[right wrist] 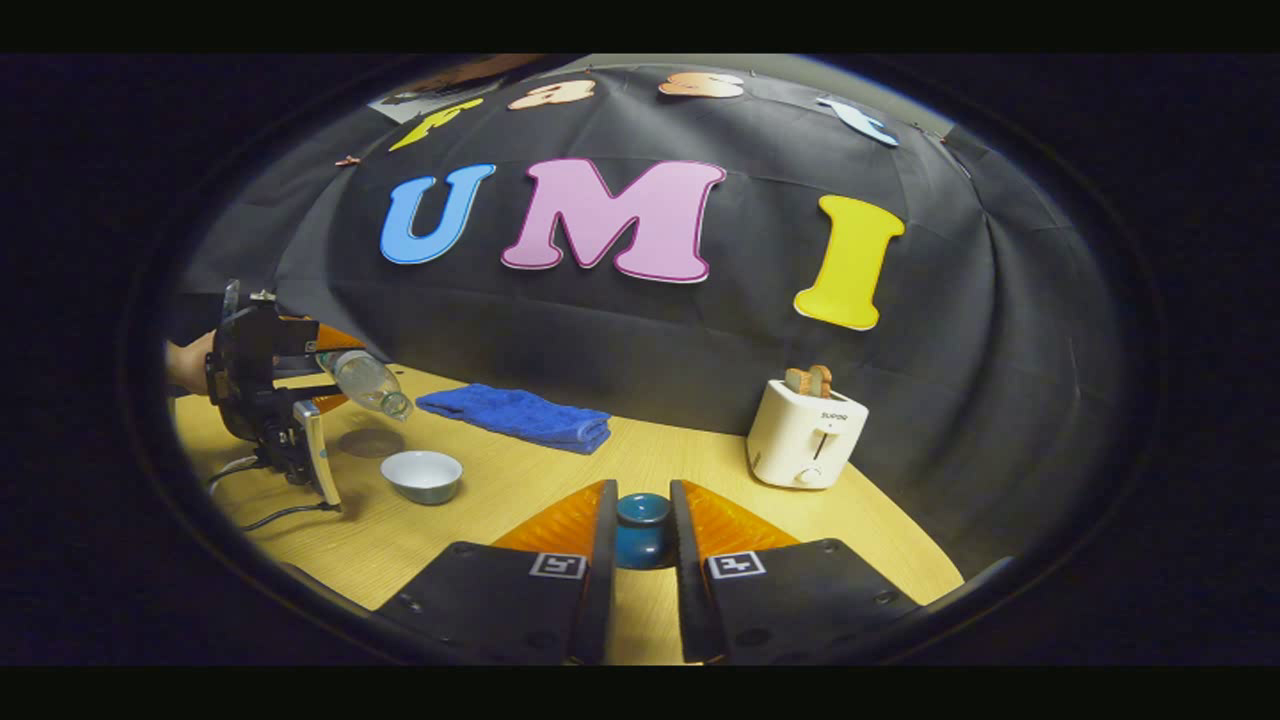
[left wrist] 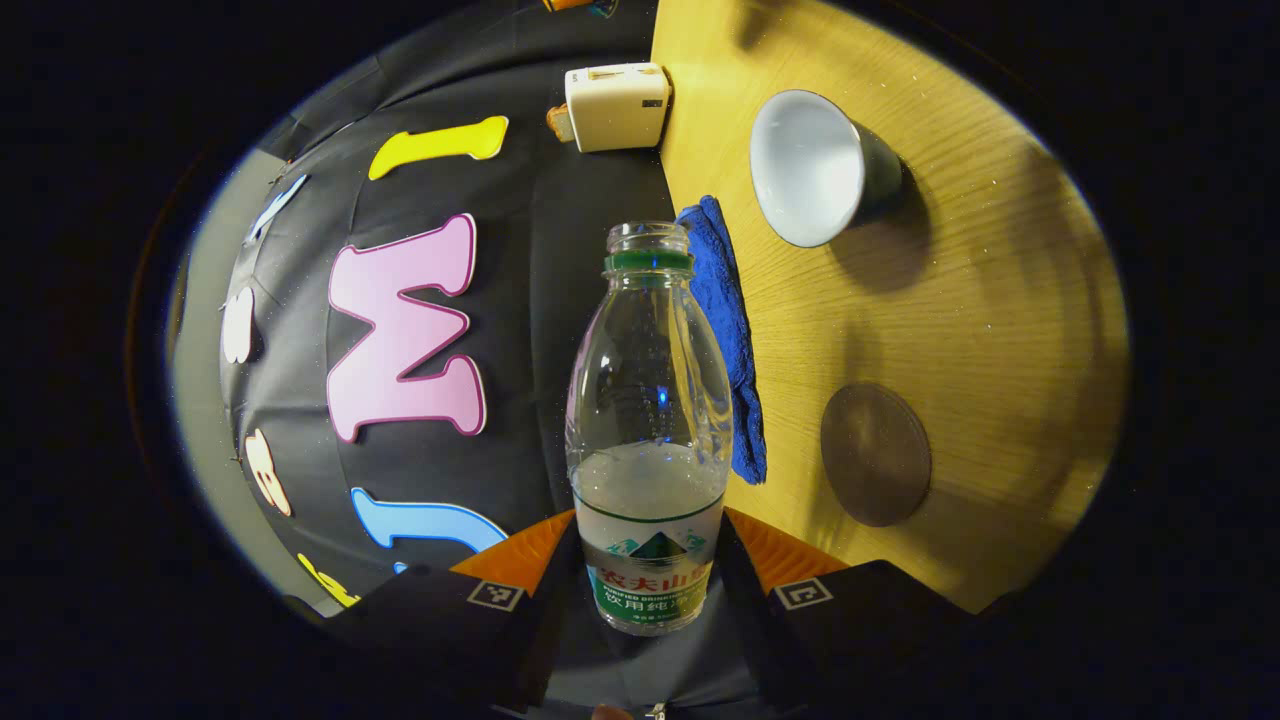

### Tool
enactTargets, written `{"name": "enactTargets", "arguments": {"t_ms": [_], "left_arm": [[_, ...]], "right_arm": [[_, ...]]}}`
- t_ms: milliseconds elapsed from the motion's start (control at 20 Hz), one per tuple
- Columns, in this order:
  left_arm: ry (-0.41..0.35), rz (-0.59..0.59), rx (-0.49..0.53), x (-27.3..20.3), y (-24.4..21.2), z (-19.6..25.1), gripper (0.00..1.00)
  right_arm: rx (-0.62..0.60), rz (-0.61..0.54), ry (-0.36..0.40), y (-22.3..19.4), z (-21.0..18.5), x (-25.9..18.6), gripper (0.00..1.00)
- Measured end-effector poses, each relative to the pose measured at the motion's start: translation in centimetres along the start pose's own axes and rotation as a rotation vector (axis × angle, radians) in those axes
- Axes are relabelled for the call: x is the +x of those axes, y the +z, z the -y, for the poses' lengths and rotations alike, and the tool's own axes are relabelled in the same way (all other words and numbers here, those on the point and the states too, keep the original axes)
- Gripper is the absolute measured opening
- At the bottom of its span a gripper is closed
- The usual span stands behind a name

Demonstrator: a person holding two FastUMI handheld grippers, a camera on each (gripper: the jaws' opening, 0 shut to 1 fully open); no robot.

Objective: Open the teacup lid with one hand, grasp the water bottle and pour water into the teacup with the other hand; after pouring, place the water bottle on the coaster and then close the teacup lid.

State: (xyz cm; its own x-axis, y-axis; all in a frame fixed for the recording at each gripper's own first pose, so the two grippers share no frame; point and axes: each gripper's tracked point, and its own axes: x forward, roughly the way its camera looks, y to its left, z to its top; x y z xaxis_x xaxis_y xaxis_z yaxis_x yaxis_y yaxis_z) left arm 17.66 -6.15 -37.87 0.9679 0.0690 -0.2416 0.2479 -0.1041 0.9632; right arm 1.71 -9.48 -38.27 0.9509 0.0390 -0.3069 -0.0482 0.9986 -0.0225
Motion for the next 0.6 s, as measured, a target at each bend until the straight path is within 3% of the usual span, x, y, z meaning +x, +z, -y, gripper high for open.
{"name": "enactTargets", "arguments": {"t_ms": [250, 300, 350, 400, 500, 600], "left_arm": [[0.009, 0.010, 0.028, 0.1, -0.1, 0.0, 0.76], [0.011, 0.013, 0.033, 0.2, 0.0, 0.0, 0.76], [0.014, 0.016, 0.039, 0.2, 0.2, 0.0, 0.76], [0.018, 0.019, 0.047, 0.2, 0.1, 0.0, 0.75], [0.033, 0.033, 0.064, 0.2, 0.1, -0.4, 0.75], [0.055, 0.051, 0.088, 0.2, 0.3, -0.9, 0.75]], "right_arm": [[-0.002, 0.002, -0.001, 0.1, -0.1, -0.2, 0.29], [-0.004, 0.001, -0.002, 0.0, 0.0, -0.2, 0.34], [-0.004, 0.001, -0.003, 0.0, 0.0, -0.2, 0.29], [-0.003, 0.001, -0.003, 0.0, 0.1, -0.3, 0.34], [-0.002, 0.004, -0.005, 0.1, 0.1, -0.4, 0.24], [-0.003, 0.006, -0.007, 0.2, 0.1, -0.5, 0.29]]}}
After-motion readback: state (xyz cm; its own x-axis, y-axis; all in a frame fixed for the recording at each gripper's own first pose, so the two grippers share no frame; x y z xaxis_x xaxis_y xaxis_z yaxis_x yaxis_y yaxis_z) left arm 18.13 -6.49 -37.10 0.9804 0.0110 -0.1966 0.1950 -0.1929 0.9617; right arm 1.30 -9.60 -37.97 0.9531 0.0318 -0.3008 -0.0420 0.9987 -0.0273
